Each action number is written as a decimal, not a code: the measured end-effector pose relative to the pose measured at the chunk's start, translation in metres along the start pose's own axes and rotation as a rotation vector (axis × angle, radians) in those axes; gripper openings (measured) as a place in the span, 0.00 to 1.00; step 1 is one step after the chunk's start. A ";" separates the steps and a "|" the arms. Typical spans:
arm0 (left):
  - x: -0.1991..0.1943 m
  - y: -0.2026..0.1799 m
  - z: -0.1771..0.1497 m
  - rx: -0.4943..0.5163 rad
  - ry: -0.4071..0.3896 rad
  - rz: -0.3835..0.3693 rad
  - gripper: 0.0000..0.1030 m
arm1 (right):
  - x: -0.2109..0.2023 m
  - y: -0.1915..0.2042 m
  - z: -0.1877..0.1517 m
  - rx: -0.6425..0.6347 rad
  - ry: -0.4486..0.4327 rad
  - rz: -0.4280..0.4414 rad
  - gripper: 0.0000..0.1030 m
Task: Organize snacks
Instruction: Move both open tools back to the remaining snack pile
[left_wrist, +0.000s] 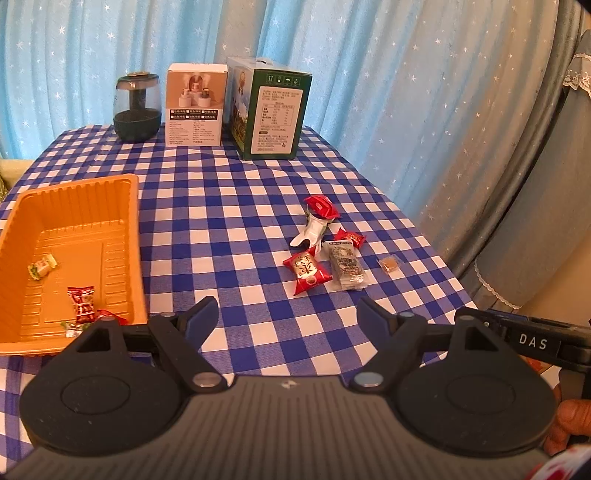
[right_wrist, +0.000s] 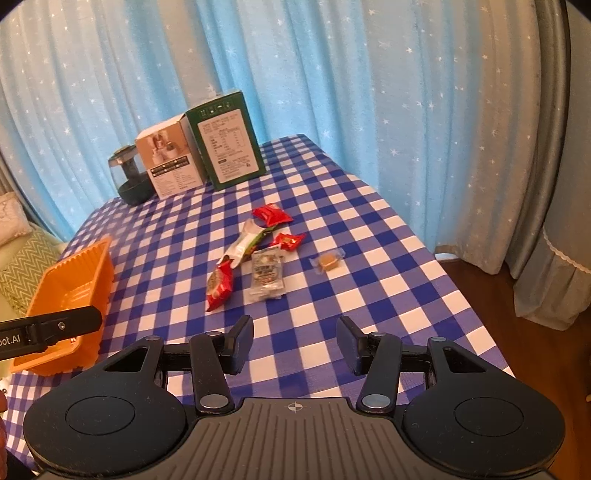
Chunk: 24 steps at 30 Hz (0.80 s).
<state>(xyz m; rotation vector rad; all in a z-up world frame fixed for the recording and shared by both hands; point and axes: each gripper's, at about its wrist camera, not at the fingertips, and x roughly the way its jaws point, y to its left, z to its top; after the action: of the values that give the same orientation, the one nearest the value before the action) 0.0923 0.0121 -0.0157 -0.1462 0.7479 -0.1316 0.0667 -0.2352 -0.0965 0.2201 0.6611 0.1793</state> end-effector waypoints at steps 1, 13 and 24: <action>0.003 -0.001 0.001 0.000 0.003 -0.001 0.78 | 0.001 -0.001 0.000 0.001 0.001 -0.003 0.49; 0.045 -0.010 0.009 0.003 0.019 0.015 0.77 | 0.028 -0.013 0.002 0.019 0.022 -0.026 0.49; 0.100 -0.010 0.016 -0.047 0.043 0.001 0.68 | 0.064 -0.018 0.009 0.029 0.033 -0.027 0.49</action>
<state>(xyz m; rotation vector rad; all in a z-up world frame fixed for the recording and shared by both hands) 0.1755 -0.0131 -0.0693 -0.1883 0.7940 -0.1165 0.1236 -0.2391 -0.1314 0.2360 0.6997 0.1476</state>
